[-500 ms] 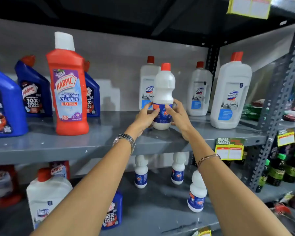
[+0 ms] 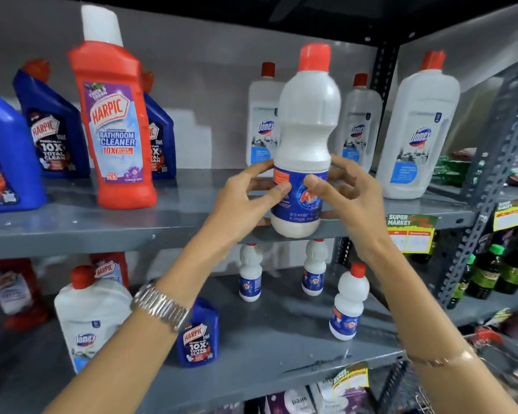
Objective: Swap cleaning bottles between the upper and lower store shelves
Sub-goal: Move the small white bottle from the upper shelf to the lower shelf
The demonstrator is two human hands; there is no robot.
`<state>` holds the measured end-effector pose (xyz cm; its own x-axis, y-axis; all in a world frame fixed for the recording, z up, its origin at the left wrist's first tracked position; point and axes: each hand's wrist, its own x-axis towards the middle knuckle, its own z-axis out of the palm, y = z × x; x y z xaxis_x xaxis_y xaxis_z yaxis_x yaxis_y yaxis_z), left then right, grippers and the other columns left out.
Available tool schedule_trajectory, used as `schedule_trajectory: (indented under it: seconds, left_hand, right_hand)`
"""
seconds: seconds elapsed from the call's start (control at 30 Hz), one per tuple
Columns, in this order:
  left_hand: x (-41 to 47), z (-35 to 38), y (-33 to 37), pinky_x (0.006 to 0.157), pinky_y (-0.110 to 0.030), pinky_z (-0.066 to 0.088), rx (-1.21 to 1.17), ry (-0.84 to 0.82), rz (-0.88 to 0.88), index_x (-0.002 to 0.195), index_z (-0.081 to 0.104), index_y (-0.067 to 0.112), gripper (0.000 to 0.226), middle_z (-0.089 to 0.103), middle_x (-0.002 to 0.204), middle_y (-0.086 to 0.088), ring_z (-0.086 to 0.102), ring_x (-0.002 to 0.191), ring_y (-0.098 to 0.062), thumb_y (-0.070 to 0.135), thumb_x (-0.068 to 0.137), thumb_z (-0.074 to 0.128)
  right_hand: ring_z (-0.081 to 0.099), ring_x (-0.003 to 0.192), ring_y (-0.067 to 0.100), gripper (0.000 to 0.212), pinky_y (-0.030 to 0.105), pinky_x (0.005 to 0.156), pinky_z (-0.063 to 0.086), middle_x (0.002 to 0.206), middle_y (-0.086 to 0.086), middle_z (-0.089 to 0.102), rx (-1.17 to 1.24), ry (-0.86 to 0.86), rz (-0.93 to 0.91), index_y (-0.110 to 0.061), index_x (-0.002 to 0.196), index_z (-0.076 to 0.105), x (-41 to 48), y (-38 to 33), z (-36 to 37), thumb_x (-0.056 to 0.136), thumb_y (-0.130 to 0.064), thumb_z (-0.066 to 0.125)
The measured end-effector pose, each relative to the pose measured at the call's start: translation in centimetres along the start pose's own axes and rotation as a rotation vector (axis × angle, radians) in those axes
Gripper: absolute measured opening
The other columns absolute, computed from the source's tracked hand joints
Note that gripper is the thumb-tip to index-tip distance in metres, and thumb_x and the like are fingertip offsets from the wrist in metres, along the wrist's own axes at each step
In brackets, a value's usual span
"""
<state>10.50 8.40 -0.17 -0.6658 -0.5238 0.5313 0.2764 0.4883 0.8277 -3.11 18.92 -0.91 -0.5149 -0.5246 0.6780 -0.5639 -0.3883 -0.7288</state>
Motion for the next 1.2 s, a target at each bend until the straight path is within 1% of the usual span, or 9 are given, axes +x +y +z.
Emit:
schedule_trajectory:
  seconds: [0.17, 0.27, 0.37, 0.53, 0.7, 0.83, 0.93, 1.07, 1.2]
  left_hand:
    - [-3.8, 0.9, 0.1, 0.082, -0.030, 0.057, -0.078, -0.072, 0.042, 0.101, 0.053, 0.050, 0.035, 0.065, 0.100, 0.015, 0.063, 0.097, -0.001, 0.023, 0.082, 0.064]
    - [-6.6, 2.1, -2.4, 0.087, -0.031, 0.055, -0.131, -0.067, 0.008, 0.105, 0.054, 0.050, 0.036, 0.068, 0.104, 0.013, 0.064, 0.102, -0.007, 0.029, 0.079, 0.067]
    - [-9.2, 3.3, -6.0, 0.090, -0.026, 0.052, -0.153, -0.031, -0.048, 0.109, 0.054, 0.043, 0.038, 0.070, 0.101, 0.019, 0.064, 0.103, -0.004, 0.026, 0.077, 0.068]
    - [-12.9, 5.1, -13.9, 0.092, -0.016, 0.046, -0.135, -0.027, -0.201, 0.117, 0.051, 0.032, 0.042, 0.064, 0.117, 0.009, 0.060, 0.108, -0.001, 0.020, 0.079, 0.064]
    - [-14.4, 6.1, -21.8, 0.100, -0.023, 0.045, -0.014, -0.037, -0.353, 0.110, 0.049, 0.037, 0.042, 0.062, 0.118, 0.009, 0.058, 0.113, -0.005, 0.008, 0.084, 0.063]
    - [-13.6, 6.4, -26.4, 0.092, -0.009, 0.043, 0.038, -0.087, -0.427, 0.116, 0.043, 0.037, 0.046, 0.059, 0.122, 0.007, 0.056, 0.108, 0.010, 0.006, 0.087, 0.059]
    - [-12.3, 6.7, -29.1, 0.088, -0.004, 0.042, 0.052, -0.089, -0.459, 0.118, 0.041, 0.033, 0.044, 0.056, 0.123, 0.007, 0.055, 0.113, -0.005, 0.005, 0.088, 0.056]
    - [-10.7, 7.3, -31.3, 0.093, -0.017, 0.040, 0.066, -0.084, -0.500, 0.125, 0.042, 0.028, 0.046, 0.053, 0.123, 0.008, 0.051, 0.119, -0.012, 0.005, 0.088, 0.056]
    - [-9.2, 7.7, -32.5, 0.105, -0.033, 0.041, 0.073, -0.056, -0.518, 0.134, 0.040, 0.018, 0.049, 0.055, 0.133, -0.003, 0.051, 0.122, -0.016, 0.008, 0.088, 0.055]
  right_hand:
    - [0.066, 0.081, 0.005, 0.048, 0.037, 0.073, 0.057, 0.085, -0.021, 0.070, -0.025, -0.009, -0.059, -0.042, 0.105, 0.060, -4.1, -1.6, -1.6, 0.059, -0.046, 0.076]
    - [0.066, 0.080, 0.004, 0.059, 0.024, 0.068, 0.055, 0.087, -0.024, 0.069, -0.080, -0.037, -0.047, -0.039, 0.110, 0.060, -6.9, -0.5, -2.0, 0.055, -0.052, 0.078]
    - [0.066, 0.084, 0.001, 0.055, 0.014, 0.065, 0.052, 0.091, -0.023, 0.070, -0.087, -0.069, 0.032, -0.042, 0.107, 0.061, -9.7, 2.1, -1.9, 0.054, -0.043, 0.079]
    - [0.065, 0.096, -0.001, 0.063, 0.014, 0.075, 0.053, 0.107, -0.007, 0.071, -0.127, -0.159, 0.239, -0.034, 0.117, 0.059, -14.6, 8.8, -1.2, 0.058, -0.038, 0.082]
    - [0.060, 0.105, -0.006, 0.063, 0.006, 0.079, 0.047, 0.121, -0.007, 0.064, -0.146, -0.246, 0.423, -0.033, 0.122, 0.052, -17.4, 15.8, 0.4, 0.068, -0.022, 0.081]
    - [0.060, 0.108, 0.000, 0.061, 0.011, 0.084, 0.049, 0.122, -0.002, 0.064, -0.121, -0.264, 0.531, -0.033, 0.120, 0.051, -17.8, 21.1, 1.3, 0.070, -0.015, 0.080]
    - [0.061, 0.105, -0.003, 0.057, 0.011, 0.085, 0.049, 0.118, -0.004, 0.064, -0.125, -0.268, 0.559, -0.032, 0.118, 0.051, -17.2, 24.3, 2.0, 0.072, -0.011, 0.078]
    - [0.063, 0.105, 0.004, 0.057, 0.017, 0.089, 0.052, 0.117, 0.003, 0.065, -0.119, -0.244, 0.608, -0.017, 0.122, 0.052, -16.0, 27.0, 2.5, 0.073, -0.007, 0.077]
    - [0.064, 0.107, 0.016, 0.051, 0.023, 0.092, 0.052, 0.112, -0.001, 0.066, -0.144, -0.251, 0.594, -0.025, 0.117, 0.053, -14.4, 28.8, 2.5, 0.074, -0.006, 0.075]
